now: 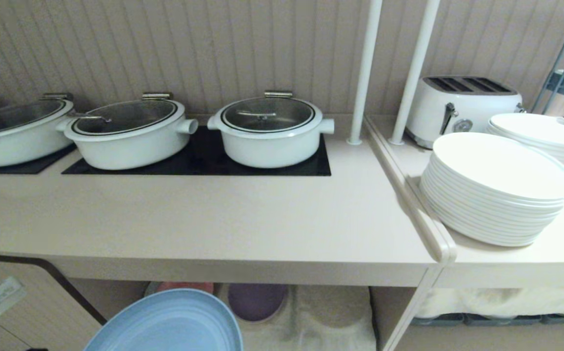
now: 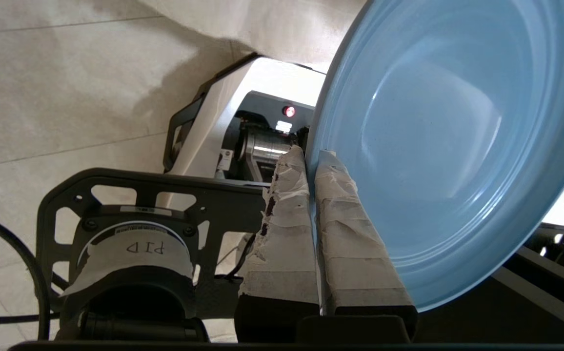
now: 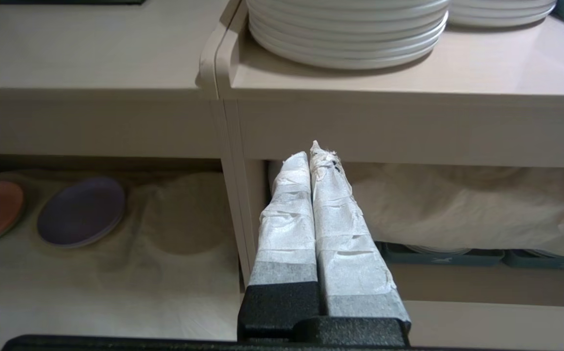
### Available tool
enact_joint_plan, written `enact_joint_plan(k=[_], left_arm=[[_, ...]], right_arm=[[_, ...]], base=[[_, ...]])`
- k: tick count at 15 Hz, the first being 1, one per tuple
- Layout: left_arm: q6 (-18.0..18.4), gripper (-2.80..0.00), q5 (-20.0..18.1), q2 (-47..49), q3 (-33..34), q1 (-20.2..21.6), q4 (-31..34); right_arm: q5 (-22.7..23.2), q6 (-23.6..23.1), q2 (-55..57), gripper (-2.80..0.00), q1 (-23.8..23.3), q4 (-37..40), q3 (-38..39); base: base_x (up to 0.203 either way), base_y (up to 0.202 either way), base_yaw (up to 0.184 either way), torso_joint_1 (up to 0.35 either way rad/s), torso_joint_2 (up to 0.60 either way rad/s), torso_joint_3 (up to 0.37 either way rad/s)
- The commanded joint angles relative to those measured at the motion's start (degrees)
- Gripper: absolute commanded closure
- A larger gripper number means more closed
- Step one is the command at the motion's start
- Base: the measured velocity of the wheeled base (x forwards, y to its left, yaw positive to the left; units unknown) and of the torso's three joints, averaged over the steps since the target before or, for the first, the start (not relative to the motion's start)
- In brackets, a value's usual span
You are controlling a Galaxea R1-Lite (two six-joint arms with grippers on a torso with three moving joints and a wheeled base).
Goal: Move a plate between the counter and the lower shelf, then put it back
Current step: Put the plate in the cupboard
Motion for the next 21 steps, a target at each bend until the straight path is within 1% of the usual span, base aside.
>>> enact_joint_plan(k=[1, 5, 10, 21], left_arm=[[-0.2, 0.0, -0.1, -0.4, 0.1, 0.0, 0.3], [-0.2, 0.0, -0.1, -1.8, 0.4, 0.0, 0.5], [0.7, 0.0, 0.0, -6.0, 4.5, 0.0, 0.1], [0.8, 0.0, 0.0, -6.1, 4.6, -0.1, 0.0]], right_arm=[[0.0, 0.0, 0.1, 0.0, 0.0, 0.0, 0.0], [0.0, 0.0, 0.1, 0.0, 0.0, 0.0, 0.0], [0.0, 0.0, 0.1, 0.0, 0.0, 0.0, 0.0], [0.0, 0.1, 0.1, 0.0, 0.0, 0.0, 0.0]], base=[[0.0, 0.0, 0.0, -0.168, 0.34, 0.188], [0.0, 0.0, 0.0, -0.167, 0.36, 0.194], [0.0, 0.0, 0.0, -0.228, 0.5, 0.265], [0.0, 0.0, 0.0, -0.23, 0.52, 0.292]])
